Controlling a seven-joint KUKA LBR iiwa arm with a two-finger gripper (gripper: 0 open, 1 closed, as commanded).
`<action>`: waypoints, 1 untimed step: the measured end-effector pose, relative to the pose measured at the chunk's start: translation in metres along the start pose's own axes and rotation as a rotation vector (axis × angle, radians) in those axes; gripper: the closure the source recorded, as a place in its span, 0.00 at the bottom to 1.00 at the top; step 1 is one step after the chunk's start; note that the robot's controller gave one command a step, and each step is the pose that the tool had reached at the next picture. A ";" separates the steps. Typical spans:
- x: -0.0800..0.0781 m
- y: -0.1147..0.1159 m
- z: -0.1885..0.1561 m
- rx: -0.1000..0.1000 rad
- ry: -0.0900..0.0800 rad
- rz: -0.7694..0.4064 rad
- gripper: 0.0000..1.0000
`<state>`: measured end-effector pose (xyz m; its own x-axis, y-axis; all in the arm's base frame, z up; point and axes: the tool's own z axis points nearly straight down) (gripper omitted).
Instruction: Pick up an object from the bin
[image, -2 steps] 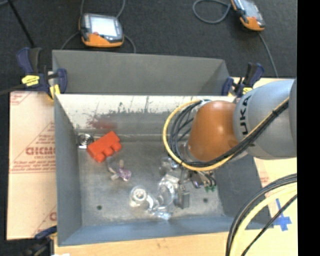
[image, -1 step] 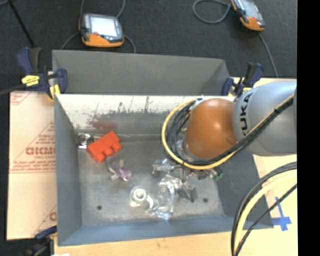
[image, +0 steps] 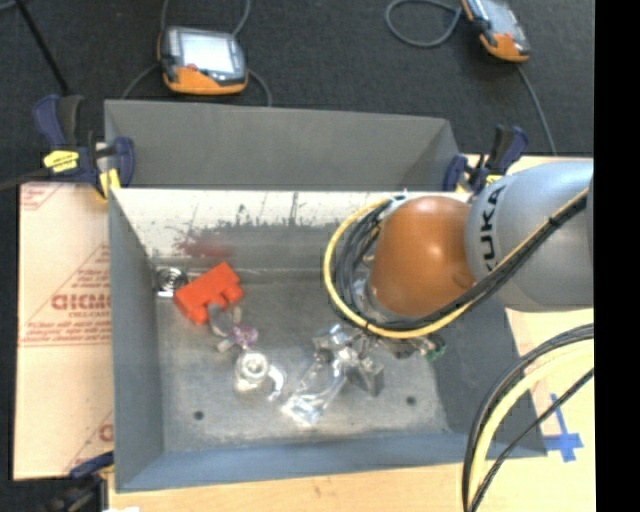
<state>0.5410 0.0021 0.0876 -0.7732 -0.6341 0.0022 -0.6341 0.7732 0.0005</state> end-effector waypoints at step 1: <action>0.001 0.007 -0.136 0.007 -0.010 -0.007 1.00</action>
Offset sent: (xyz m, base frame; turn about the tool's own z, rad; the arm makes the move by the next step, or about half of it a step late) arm -0.0066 0.0055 0.1318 -0.0107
